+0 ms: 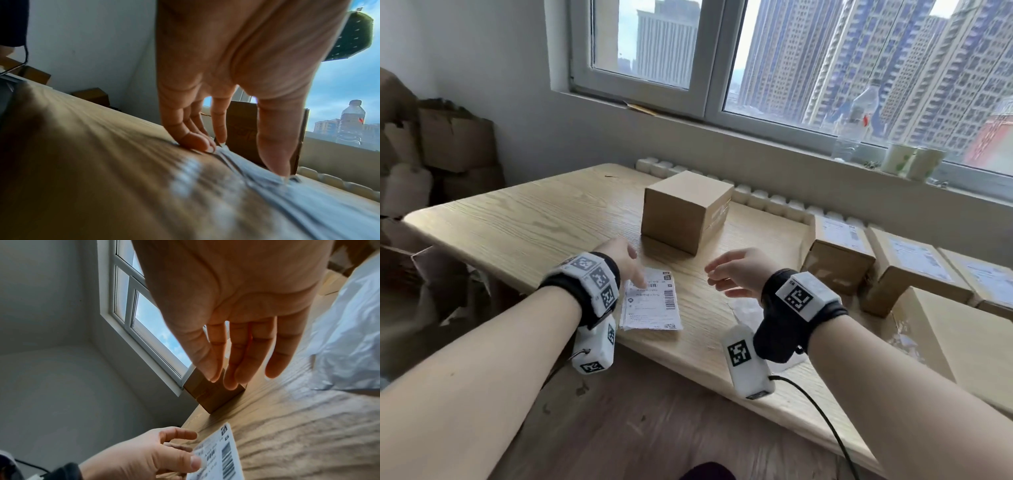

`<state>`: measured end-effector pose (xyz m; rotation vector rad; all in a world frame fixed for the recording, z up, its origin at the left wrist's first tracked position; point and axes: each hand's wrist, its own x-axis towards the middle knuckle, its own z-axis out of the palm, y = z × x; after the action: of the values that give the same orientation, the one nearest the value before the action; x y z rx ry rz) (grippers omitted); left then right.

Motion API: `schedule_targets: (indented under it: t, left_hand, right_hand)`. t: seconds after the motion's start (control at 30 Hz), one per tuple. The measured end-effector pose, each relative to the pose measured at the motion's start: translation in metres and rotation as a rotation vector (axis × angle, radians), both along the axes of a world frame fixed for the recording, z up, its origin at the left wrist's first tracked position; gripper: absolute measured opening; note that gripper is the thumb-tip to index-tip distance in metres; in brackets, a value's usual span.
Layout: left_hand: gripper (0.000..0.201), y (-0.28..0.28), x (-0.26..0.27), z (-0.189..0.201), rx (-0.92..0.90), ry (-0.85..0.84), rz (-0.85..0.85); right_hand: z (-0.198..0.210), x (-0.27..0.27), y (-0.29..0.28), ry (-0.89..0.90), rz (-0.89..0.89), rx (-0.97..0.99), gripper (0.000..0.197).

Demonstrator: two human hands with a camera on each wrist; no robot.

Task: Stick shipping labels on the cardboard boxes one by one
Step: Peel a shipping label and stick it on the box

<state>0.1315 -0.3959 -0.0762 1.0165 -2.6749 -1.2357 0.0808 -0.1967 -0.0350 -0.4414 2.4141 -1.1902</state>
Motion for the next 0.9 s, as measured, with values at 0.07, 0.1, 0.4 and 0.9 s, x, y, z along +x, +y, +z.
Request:
schedule_targets:
  t: [0.07,0.1,0.4,0.9]
  left_hand:
    - [0.057,0.0,0.0,0.001,-0.031,-0.031,-0.022]
    - [0.055,-0.001,0.0,0.0,-0.037,-0.036,-0.024]
    - [0.025,-0.001,-0.001,-0.002,0.032,0.084,0.007]
    - [0.014,0.04,-0.016,0.034,0.29,0.281,-0.296]
  right_hand:
    - [-0.003,-0.002,0.003,-0.009,-0.008,0.002,0.012]
    - [-0.003,-0.003,0.004,-0.011,-0.011,0.003,0.012]
    - [-0.003,-0.007,0.018,-0.01,-0.03,-0.008,0.014]
    - [0.006,-0.014,0.021,0.113,-0.115,-0.203,0.031]
